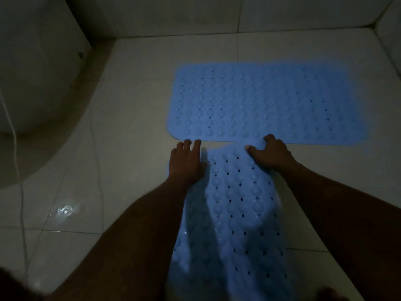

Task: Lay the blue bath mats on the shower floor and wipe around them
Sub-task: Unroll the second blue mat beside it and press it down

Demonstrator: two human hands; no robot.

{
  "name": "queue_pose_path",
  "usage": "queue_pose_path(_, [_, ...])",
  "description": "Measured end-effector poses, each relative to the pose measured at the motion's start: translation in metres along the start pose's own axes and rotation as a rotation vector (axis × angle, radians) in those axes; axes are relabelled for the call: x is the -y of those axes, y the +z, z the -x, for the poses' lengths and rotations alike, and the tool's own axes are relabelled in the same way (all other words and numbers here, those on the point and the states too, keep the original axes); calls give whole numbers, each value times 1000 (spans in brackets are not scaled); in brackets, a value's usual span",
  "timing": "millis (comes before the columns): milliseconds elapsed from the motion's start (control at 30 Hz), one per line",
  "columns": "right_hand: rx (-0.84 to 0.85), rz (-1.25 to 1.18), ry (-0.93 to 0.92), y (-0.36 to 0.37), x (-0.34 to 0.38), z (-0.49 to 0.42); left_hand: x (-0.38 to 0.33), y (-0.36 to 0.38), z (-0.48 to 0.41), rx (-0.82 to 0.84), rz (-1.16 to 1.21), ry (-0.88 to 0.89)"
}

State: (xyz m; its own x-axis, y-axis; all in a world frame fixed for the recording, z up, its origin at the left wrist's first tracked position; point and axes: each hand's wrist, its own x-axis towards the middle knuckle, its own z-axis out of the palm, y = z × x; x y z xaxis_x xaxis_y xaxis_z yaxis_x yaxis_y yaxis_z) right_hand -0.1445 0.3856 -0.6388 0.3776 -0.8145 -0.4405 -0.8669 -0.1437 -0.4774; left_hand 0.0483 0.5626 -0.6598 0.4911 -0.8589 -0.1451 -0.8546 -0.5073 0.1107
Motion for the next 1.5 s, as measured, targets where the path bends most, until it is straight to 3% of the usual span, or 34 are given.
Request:
queue_pose_path(133, [-2,-62,93,1,1,7,-26,44,46,252,105,-87])
queue_pose_path(267, [101,-284,290,-3,-1,21,-19,49,36,306,110,-62])
queue_pose_path(367, [246,-522,316,-4,-4,33,-4,38,14,376,89,-26])
queue_pose_path(467, [291,-551,303,-4,-8,34,-4,32,8,405,98,-38])
queue_pose_path(767, [53,-410,313,-13,-10,28,-18,32,13,383,140,-85])
queue_pose_path(900, [93,-549,371,-18,-14,25,-24,31,18,324,117,-19])
queue_pose_path(1033, [129,-638,381,-28,-22,26,-37,39,26,398,76,85])
queue_pose_path(1500, [73,-657,361,-43,-35,25,-47,26,15,530,83,-32])
